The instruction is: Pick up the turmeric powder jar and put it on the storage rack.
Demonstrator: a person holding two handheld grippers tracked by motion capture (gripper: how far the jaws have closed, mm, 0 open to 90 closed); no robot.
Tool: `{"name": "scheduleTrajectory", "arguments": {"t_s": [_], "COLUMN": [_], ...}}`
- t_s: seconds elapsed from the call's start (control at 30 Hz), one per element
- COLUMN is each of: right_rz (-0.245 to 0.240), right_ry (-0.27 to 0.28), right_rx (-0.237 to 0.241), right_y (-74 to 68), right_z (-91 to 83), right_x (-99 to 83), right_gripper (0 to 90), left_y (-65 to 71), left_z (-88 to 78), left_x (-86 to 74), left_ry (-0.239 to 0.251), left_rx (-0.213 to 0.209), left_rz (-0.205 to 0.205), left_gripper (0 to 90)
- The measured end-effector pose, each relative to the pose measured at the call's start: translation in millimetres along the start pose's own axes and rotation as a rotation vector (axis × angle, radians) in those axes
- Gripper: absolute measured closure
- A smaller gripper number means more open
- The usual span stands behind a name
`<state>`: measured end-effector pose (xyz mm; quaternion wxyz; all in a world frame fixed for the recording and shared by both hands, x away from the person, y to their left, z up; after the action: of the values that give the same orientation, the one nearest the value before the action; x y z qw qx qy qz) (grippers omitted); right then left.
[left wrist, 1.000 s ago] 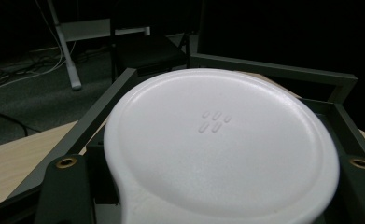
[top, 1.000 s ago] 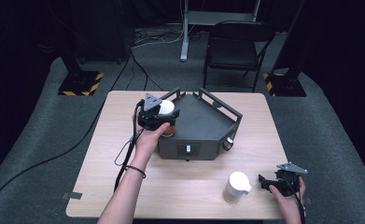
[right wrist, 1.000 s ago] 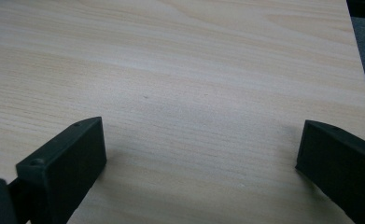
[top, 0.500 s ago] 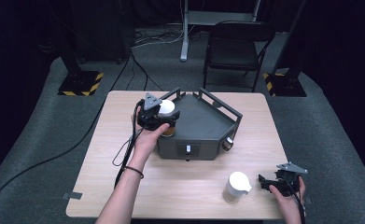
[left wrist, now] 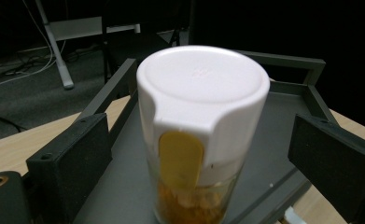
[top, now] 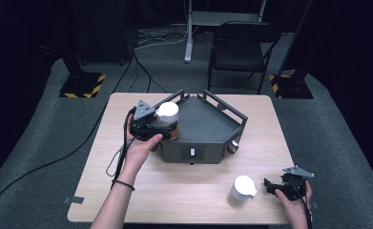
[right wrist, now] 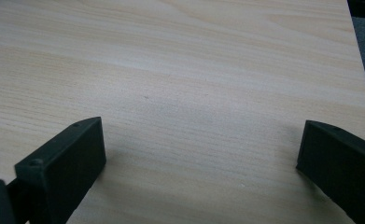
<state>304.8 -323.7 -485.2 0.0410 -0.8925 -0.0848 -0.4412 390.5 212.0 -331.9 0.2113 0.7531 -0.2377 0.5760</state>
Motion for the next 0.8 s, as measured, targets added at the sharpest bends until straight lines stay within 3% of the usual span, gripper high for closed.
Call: {"name": "scheduleTrajectory", "arguments": {"t_s": [0.33,0.6,0.8], "right_rz": [0.0,0.0,0.001], "right_ry": [0.0,0.0,0.0], "right_rx": [0.0,0.0,0.0], "right_y": [0.0,0.0,0.0], "right_z": [0.0,0.0,0.0], "right_x": [0.0,0.0,0.0], "right_gripper": [0.0,0.0,0.0], "left_y": [-4.6,-9.7,-12.5], "left_z": [-24.0,-39.3,-45.6], "left_x": [-15.7,-36.2,-54.6], "left_ry": [-0.003,0.008,-0.022], "left_rx": [0.015,0.035,0.041], "left_rz": [0.031,-0.002,0.001], "left_gripper": [5.3,4.1,3.4]}}
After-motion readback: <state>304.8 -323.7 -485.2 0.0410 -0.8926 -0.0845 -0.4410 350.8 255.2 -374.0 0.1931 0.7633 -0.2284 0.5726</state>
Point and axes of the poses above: each handheld gripper's, and its own axes: z roughly forward along the jaws, x roughly out of its top, y roughly to its right, the point moved 8 cm from there along z, roughly forward along the jaws, and after that the axes turned 6 degrees about y, right-handed, at the moved point
